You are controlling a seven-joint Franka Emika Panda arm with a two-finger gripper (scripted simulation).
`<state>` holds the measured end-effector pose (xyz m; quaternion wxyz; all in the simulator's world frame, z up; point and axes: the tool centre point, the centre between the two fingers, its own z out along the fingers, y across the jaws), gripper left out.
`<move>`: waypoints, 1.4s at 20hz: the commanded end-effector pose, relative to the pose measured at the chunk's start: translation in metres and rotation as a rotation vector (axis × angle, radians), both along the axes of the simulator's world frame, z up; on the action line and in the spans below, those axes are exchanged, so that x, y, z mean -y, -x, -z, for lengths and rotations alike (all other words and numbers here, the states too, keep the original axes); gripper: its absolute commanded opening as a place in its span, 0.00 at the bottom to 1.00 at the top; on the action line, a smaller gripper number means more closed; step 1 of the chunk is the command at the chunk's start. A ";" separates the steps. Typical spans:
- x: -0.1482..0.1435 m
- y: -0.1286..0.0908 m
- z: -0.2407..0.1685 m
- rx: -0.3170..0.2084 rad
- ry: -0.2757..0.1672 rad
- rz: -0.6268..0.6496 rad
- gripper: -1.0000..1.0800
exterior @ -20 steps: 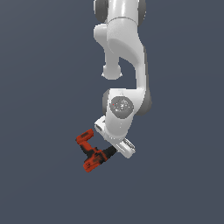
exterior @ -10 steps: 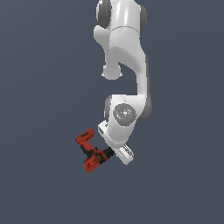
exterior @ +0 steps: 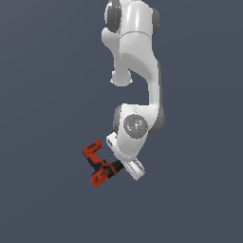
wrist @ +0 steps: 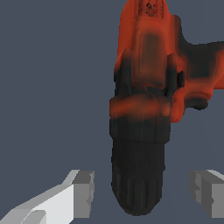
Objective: Pick up the object and move it to a goal position.
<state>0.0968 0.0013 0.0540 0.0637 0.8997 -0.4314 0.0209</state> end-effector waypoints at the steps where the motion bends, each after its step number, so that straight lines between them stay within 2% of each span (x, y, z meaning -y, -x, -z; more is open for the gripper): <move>1: 0.001 0.000 0.007 -0.001 0.000 0.001 0.81; 8: 0.004 0.001 0.027 0.000 0.001 0.004 0.81; 9: 0.004 0.001 0.027 0.000 0.001 0.004 0.00; 21: 0.003 0.001 0.026 0.000 0.001 0.004 0.00; 28: -0.002 0.008 0.010 0.000 0.000 0.004 0.00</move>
